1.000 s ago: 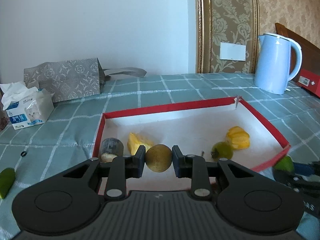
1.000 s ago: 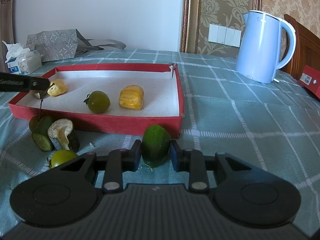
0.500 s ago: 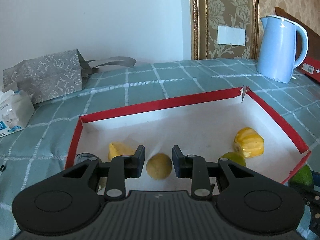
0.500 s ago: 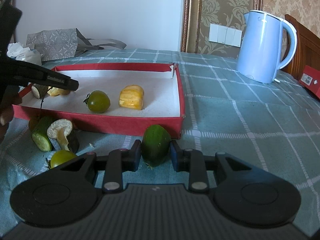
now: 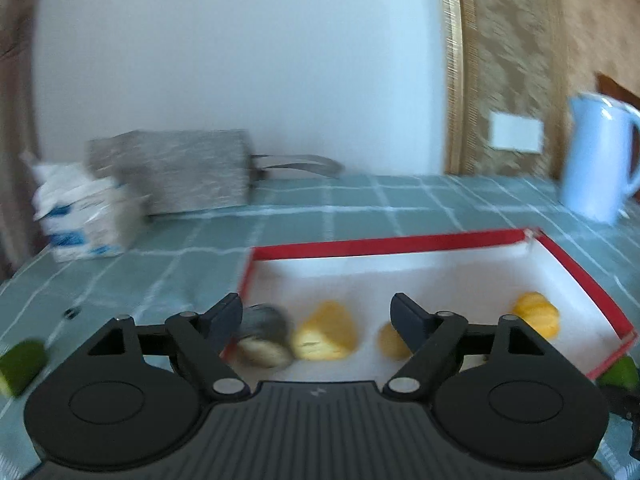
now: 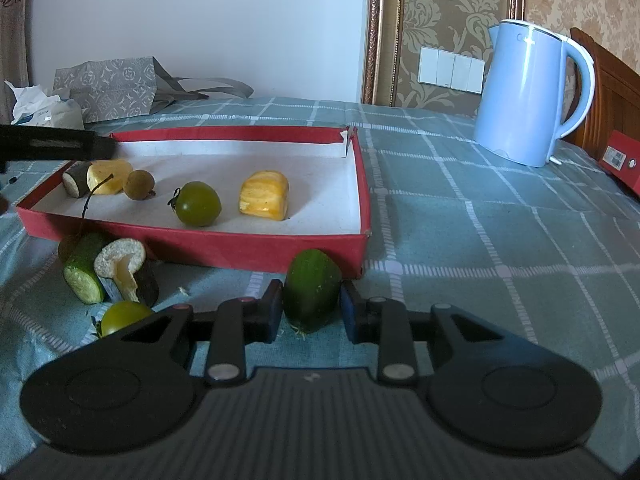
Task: Organize fruits
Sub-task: 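Lower the brown fruit into the red tray and open the left gripper, then carry the green oval fruit into the red tray and open the right gripper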
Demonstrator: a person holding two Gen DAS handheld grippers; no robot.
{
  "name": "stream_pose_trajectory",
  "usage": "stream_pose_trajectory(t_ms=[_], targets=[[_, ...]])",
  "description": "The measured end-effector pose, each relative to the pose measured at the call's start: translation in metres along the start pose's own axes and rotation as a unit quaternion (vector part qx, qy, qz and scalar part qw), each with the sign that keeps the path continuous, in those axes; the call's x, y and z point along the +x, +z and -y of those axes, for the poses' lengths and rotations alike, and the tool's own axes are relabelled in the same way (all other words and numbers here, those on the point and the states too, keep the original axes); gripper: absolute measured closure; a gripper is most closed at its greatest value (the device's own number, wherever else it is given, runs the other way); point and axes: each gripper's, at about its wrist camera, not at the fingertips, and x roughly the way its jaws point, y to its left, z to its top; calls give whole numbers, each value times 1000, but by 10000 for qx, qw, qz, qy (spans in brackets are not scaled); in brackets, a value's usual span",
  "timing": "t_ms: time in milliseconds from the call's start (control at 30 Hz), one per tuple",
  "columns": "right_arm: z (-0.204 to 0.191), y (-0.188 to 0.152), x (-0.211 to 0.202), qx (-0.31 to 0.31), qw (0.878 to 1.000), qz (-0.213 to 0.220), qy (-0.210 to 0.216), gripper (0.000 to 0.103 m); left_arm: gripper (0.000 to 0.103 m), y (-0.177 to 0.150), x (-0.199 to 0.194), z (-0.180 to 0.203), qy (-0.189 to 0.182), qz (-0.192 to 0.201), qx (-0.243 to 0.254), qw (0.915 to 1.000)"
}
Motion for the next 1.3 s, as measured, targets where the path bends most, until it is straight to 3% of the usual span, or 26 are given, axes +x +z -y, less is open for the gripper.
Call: stream_pose_trajectory(t_ms=[200,267,433,700,900,1300], targets=[[-1,-1,-1,-7,10000,17,11,74,22,-18,-24,-29,-178,-310,-431,9984],[-1,-1,-2,-15,10000,29,19,74,21,-29,-32,-34,-364,-469,-368,9976],[-2,-2,-2,-7,10000,25,23,74,20,-48,-47,-39,-290,-660,-247,9971],[0,-1,-3,33,10000,62,-3,74,20,-55,-47,-27,-564,-870,45,9946],[1,0,-8,74,9998,199,-4,74,20,-62,-46,-16,-492,-1014,347,9930],[3,40,-12,144,9981,599,47,75,19,-62,-46,-16,-539,-1033,346,9926]])
